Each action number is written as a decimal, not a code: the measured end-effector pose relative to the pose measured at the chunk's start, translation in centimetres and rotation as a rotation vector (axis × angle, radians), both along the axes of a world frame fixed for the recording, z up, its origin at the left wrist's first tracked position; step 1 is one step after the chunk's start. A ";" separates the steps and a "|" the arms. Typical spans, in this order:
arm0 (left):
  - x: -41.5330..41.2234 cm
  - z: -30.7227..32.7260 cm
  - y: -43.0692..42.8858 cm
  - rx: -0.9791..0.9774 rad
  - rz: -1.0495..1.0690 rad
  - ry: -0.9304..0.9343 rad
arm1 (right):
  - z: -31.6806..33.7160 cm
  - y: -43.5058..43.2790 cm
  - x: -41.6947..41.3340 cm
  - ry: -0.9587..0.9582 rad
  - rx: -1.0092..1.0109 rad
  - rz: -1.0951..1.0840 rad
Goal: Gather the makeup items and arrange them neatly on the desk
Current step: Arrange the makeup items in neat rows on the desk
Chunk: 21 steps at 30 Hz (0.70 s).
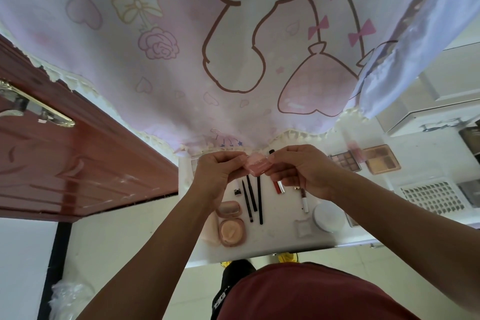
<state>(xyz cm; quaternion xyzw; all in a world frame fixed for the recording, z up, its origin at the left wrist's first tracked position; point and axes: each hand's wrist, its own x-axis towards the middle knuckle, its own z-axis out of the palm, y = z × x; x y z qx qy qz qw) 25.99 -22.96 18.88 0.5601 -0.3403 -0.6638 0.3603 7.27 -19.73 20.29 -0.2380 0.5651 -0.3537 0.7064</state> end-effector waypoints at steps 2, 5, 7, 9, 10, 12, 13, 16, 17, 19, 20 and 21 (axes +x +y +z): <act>0.0 0.3 0.1 -0.049 -0.077 -0.024 | -0.1 -0.1 0.0 -0.022 0.025 -0.028; 0.3 0.5 0.4 -0.138 -0.233 -0.130 | -0.2 -0.2 -0.1 -0.080 0.076 -0.069; 0.5 0.6 0.7 -0.159 -0.268 -0.178 | -0.2 -0.2 -0.1 -0.108 0.095 -0.077; 0.4 0.7 0.9 -0.176 -0.249 -0.198 | -0.2 -0.3 0.0 -0.114 0.096 -0.075; 0.4 0.7 0.9 -0.182 -0.230 -0.205 | -0.2 -0.3 0.0 -0.109 0.087 -0.066; 0.4 0.7 0.9 -0.173 -0.198 -0.183 | -0.2 -0.4 0.0 -0.074 0.038 -0.020; 0.5 0.7 0.8 -0.154 -0.184 -0.156 | -0.3 -0.4 -0.1 -0.027 -0.005 0.025; 1.0 0.8 0.6 -0.088 -0.155 -0.063 | -0.3 -0.4 -0.2 0.207 -0.196 0.164; 1.1 0.8 0.6 -0.074 -0.154 -0.037 | -0.3 -0.4 -0.3 0.248 -0.251 0.189; 1.1 0.9 0.6 -0.064 -0.162 -0.013 | -0.4 -0.3 -0.3 0.260 -0.313 0.210; 1.0 0.9 0.6 -0.066 -0.165 -0.015 | -0.5 -0.3 -0.3 0.257 -0.324 0.209; 1.0 0.9 0.6 -0.070 -0.166 -0.022 | -0.5 -0.4 -0.4 0.256 -0.327 0.203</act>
